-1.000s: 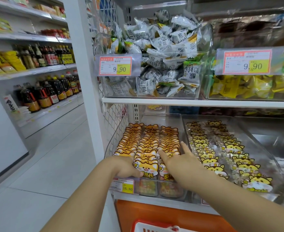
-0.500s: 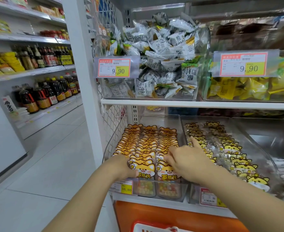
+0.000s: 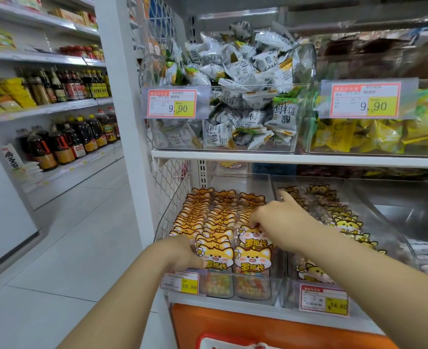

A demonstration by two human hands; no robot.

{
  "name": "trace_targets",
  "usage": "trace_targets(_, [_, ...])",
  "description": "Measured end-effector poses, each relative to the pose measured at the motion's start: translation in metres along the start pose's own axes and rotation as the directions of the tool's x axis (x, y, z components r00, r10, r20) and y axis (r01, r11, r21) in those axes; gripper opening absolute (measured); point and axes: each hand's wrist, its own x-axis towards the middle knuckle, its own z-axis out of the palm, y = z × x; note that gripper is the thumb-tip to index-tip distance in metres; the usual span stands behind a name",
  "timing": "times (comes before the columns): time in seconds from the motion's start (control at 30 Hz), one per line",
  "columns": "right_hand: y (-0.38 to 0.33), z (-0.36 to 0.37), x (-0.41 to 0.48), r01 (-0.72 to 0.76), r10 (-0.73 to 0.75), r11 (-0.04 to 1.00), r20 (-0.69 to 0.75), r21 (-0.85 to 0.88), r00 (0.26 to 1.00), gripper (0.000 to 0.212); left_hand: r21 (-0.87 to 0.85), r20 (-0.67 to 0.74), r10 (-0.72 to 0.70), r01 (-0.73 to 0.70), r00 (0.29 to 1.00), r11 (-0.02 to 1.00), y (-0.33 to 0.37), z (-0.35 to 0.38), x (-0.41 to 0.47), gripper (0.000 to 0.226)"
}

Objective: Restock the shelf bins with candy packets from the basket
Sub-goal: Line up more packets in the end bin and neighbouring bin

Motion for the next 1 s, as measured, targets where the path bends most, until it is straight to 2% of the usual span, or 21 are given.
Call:
trace_targets(0.17, [-0.008,0.018,0.000,0.012,-0.009,0.998,0.057,-0.057,0.998,0.042,0.024,0.041,0.016,-0.017,0.999,1.000,0.005,0.001,0.005,0.051])
trace_targets(0.3, [-0.018,0.033,0.000,0.011,-0.003,0.996,0.084,-0.091,0.996,0.029,0.005,0.025,-0.001,0.000,1.000,1.000,0.005,0.008,0.011,0.061])
trace_targets(0.43, [-0.012,0.027,0.002,-0.049,0.050,0.999,0.052,-0.023,0.997,0.020,-0.009,-0.048,-0.019,0.019,0.999,1.000,0.006,0.013,0.010,0.051])
trace_targets(0.5, [-0.007,0.019,-0.005,-0.066,0.068,0.997,-0.055,0.045,0.996,0.013,0.007,-0.086,-0.040,0.041,0.995,0.999,0.007,0.013,0.008,0.045])
trace_targets(0.6, [-0.017,0.013,-0.022,-0.028,0.056,0.990,-0.205,0.138,0.977,0.026,0.016,-0.106,-0.054,0.056,0.993,0.998,0.003,0.011,0.008,0.033])
trace_targets(0.7, [-0.035,0.026,-0.029,-0.011,0.029,0.972,-0.077,0.233,0.997,0.031,0.006,-0.134,-0.082,0.084,0.988,0.996,0.000,0.008,0.008,0.034])
trace_targets(0.77, [-0.037,0.036,-0.022,-0.059,0.060,0.977,0.004,0.205,0.998,0.040,0.009,-0.153,-0.081,0.084,0.985,0.996,0.001,0.009,0.009,0.035])
trace_targets(1.0, [-0.046,0.041,-0.005,-0.126,0.120,0.986,0.067,0.105,0.991,0.071,0.010,-0.219,-0.106,0.111,0.970,0.994,0.009,0.022,0.024,0.053])
